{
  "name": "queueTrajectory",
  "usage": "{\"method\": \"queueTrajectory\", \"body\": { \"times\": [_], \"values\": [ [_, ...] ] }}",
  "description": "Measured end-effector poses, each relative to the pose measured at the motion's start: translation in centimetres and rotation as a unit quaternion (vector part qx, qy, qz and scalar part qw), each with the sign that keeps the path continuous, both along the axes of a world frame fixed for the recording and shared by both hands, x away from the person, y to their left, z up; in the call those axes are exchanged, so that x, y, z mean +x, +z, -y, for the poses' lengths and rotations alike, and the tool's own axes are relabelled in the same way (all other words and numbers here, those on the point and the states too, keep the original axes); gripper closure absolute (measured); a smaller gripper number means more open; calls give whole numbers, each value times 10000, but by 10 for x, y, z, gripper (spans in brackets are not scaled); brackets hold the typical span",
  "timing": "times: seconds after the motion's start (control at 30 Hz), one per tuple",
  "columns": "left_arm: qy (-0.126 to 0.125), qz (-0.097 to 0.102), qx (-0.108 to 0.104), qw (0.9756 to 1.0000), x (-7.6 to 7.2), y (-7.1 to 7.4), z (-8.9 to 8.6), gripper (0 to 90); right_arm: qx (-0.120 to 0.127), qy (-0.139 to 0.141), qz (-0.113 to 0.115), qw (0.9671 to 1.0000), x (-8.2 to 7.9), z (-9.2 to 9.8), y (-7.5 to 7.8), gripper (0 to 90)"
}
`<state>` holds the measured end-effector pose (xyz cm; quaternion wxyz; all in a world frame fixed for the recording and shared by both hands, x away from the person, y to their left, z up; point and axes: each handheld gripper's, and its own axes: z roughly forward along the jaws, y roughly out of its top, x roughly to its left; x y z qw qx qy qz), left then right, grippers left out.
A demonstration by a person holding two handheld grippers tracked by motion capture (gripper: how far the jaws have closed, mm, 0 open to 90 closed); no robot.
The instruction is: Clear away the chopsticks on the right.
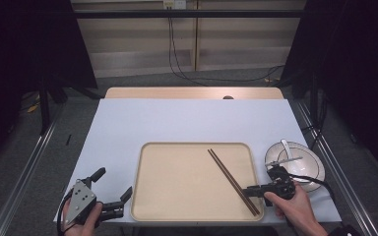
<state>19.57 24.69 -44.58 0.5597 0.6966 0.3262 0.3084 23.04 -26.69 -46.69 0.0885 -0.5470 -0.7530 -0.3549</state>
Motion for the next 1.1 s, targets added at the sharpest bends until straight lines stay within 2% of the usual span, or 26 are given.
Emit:
{"method": "queueTrajectory", "body": {
  "times": [0.07, 0.17, 0.3, 0.37, 0.43, 0.53, 0.57, 0.6, 0.63, 0.67, 0.77, 0.83, 0.9, 0.97, 1.1],
  "values": [
    [-23, -2, -9, 10000, 0, 0, 0, 8, 45, 43, 88, 9999, -2, 1, 2, 598],
    [-45, 5, 3, 10000, 0, 0, 0, 8, 177, 143, 347, 9991, -4, 5, 7, 526],
    [-80, -12, 29, 10000, 1, 0, 1, 8, 202, 153, 631, 9977, -5, 10, 13, 336],
    [-58, -21, 18, 10000, 1, 0, 1, 8, 159, 123, 886, 9959, -8, 14, 17, 232],
    [-46, -28, -2, 10000, 0, 0, 1, 8, 230, 242, 1242, 9917, -11, 17, 23, 185],
    [-38, -50, 56, 10000, 1, -1, 1, 8, 298, 319, 1683, 9848, -17, 24, 33, 42],
    [-66, -83, -9, 9999, 1, -1, 2, 8, 330, 399, 1832, 9817, -20, 28, 34, 0],
    [-82, -104, -17, 9999, 1, -1, 2, 8, 339, 454, 1992, 9783, -22, 31, 36, 0],
    [-68, -113, 6, 9999, 1, -1, 2, 8, 343, 459, 2063, 9768, -24, 34, 38, 22],
    [-60, -127, 51, 9999, 1, -1, 1, 8, 300, 401, 2108, 9762, -26, 38, 39, 22],
    [-8, -183, -7, 9998, 1, -2, 2, 8, 240, 212, 2232, 9742, -31, 48, 40, 19],
    [-4, -237, 35, 9997, 1, -2, 2, 8, 122, 149, 2482, 9685, -36, 55, 41, 28],
    [14, -322, 11, 9995, 2, -3, 2, 8, -7, 195, 2756, 9611, -42, 62, 42, 29],
    [35, -354, -40, 9994, 1, -4, 1, 8, -154, 133, 2917, 9563, -48, 68, 41, 25],
    [-21, -341, -79, 9994, 1, -3, -1, 7, -222, 15, 3077, 9512, -59, 78, 34, 25]
  ]
}}
